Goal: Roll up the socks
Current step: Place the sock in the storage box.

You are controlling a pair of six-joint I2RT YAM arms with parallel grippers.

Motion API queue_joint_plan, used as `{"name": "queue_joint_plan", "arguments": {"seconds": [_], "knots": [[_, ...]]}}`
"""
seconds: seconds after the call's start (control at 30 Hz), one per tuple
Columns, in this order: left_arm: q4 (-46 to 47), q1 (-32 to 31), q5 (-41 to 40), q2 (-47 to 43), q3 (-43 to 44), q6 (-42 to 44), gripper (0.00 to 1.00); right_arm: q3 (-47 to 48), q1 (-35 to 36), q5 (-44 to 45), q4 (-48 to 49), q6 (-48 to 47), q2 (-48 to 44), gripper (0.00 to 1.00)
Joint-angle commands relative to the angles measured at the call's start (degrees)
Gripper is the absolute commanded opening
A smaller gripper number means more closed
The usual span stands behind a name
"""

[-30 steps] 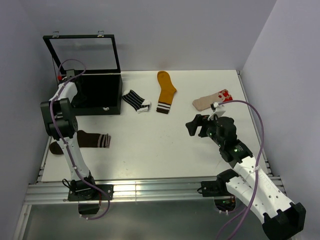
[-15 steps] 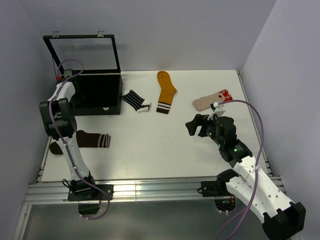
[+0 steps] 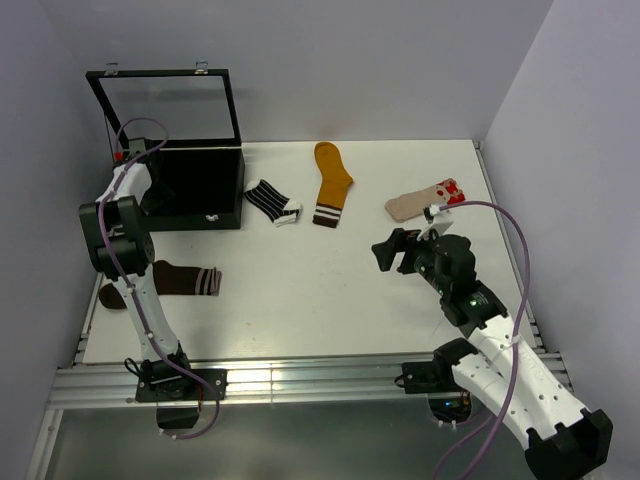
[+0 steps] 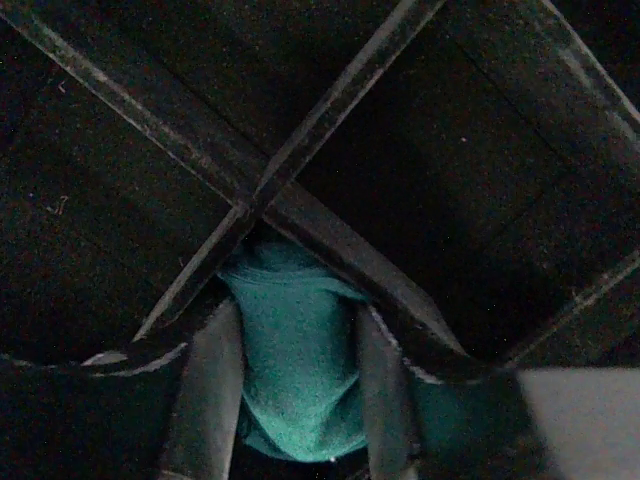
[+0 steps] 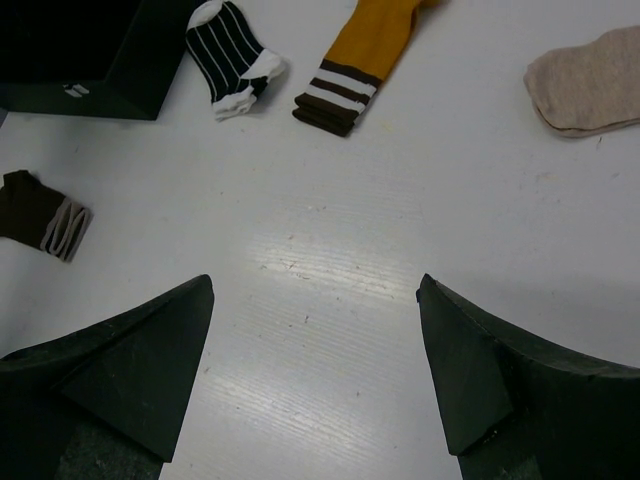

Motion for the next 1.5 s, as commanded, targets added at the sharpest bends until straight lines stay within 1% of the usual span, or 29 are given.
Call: {"name": "queue_joint_plan", "arguments": {"seconds": [0.0, 0.1, 0.13, 0.23, 0.4, 0.57, 0.7, 0.83, 0.97, 1.0, 1.07, 1.1, 1.13, 1.2, 1.3, 1.33, 1.4, 1.43, 1.47], "knots": [[-4.7, -0.7, 3.8, 0.4, -1.5, -1.9, 0.55, -0.2, -0.3, -0.1, 2.3, -0.7, -1.2, 0.90], [-5.6, -0.7, 3.0, -0.6, -0.5, -1.9, 0.59, -0.4, -0.4, -0.2, 2.2, -0.7, -1.5, 0.90], [-5.8, -0.7, 2.9, -1.0, 0.0, -2.0, 0.64, -0.4, -0.3, -0.1, 2.1, -0.7, -1.9, 0.90], [-6.3, -0.7, 2.7, -2.2, 0.6, -2.4, 0.70, -0.6, -0.3, 0.0, 2.0, -0.7, -2.7, 0.90], [-7.2, -0.7, 3.1, -3.6, 1.9, -3.0, 0.73, -0.7, -0.3, 0.0, 2.0, -0.7, -3.1, 0.90], [-7.2, -0.7, 1.4, -6.2, 1.9, -4.2, 0.70, -0.6, -0.4, -0.1, 2.1, -0.7, -3.2, 0.90], [-6.2, -0.7, 0.0, -9.6, 0.6, -5.4, 0.70, -0.6, -0.3, -0.3, 2.1, -0.6, -3.3, 0.90], [-3.1, -0.7, -1.0, -15.4, -1.8, -6.4, 0.72, -0.3, -0.4, 0.1, 2.0, -0.4, -3.9, 0.90], [0.7, -1.1, 0.3, -21.5, -6.0, -5.7, 0.75, 0.1, -0.3, 2.8, 0.9, 0.2, -4.9, 0.91], [1.5, -1.4, 0.6, -23.9, -6.7, -4.7, 0.77, 0.3, -0.3, 3.2, 0.8, 0.3, -5.0, 0.91], [4.6, -2.9, 1.0, -26.5, -9.4, -3.4, 0.80, 0.6, -0.3, 4.1, 0.2, 1.0, -5.4, 0.91], [6.0, -3.8, 0.6, -29.1, -10.5, -2.8, 0.84, 0.9, -0.3, 6.3, -0.1, 1.6, -5.6, 0.91], [7.3, -4.5, 0.5, -30.6, -11.8, -1.8, 0.85, 1.0, -0.3, 7.1, -0.5, 2.1, -5.8, 0.91], [12.7, -7.5, 1.5, -34.8, -16.0, -0.1, 0.89, 1.6, -0.3, 8.8, -0.9, 2.9, -6.1, 0.91], [19.2, -11.2, 4.0, -38.9, -20.6, 2.2, 0.90, 2.0, -0.3, 9.5, -1.7, 3.2, -7.5, 0.92], [20.7, -14.9, 4.5, -39.5, -21.4, 4.3, 0.90, 1.9, -0.3, 9.4, -2.0, 3.1, -8.0, 0.92], [23.6, -17.9, 4.8, -40.3, -22.9, 7.2, 0.90, 1.5, -0.4, 9.3, -2.0, 3.0, -9.6, 0.92], [24.4, -21.0, 5.8, -40.3, -23.3, 10.0, 0.90, 1.3, -0.4, 8.9, -1.9, 3.0, -10.1, 0.92], [24.9, -22.3, 6.3, -39.9, -23.9, 11.1, 0.89, 1.1, -0.4, 8.8, -2.0, 3.1, -11.0, 0.92]]}}
